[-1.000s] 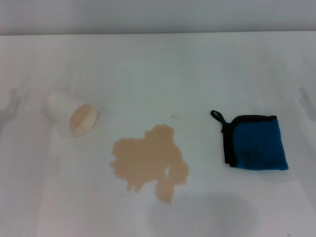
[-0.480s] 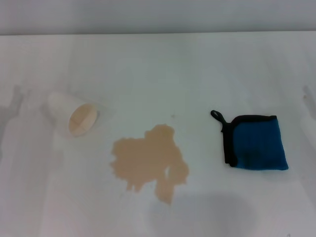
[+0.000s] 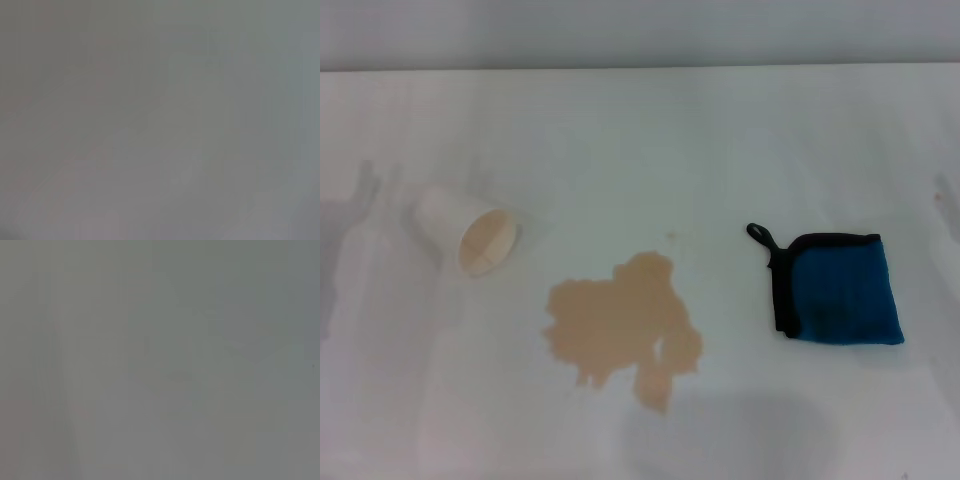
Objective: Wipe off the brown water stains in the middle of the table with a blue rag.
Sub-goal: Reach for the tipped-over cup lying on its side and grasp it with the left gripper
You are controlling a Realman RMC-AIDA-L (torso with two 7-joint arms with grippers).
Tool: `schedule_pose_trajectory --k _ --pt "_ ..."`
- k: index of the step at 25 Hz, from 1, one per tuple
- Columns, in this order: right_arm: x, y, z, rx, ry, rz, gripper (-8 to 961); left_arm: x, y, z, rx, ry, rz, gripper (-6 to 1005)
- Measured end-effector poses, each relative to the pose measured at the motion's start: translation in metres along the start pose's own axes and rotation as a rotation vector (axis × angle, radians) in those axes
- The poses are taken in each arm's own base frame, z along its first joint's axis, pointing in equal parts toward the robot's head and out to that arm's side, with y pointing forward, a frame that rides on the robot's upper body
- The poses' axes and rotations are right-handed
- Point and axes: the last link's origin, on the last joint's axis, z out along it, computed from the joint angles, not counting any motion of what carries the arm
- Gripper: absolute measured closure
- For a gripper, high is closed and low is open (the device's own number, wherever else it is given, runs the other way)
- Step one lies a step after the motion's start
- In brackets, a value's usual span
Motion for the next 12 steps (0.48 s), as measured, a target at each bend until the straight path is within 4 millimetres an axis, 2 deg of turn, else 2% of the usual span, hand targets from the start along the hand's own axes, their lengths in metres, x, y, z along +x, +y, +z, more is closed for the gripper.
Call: schedule_pose_trajectory --k 12 --pt "0.001 -0.0014 -0.0017 0.008 0.006 0.014 226 0.0009 0.0019 0.0011 -0.018 -0.002 0.01 137"
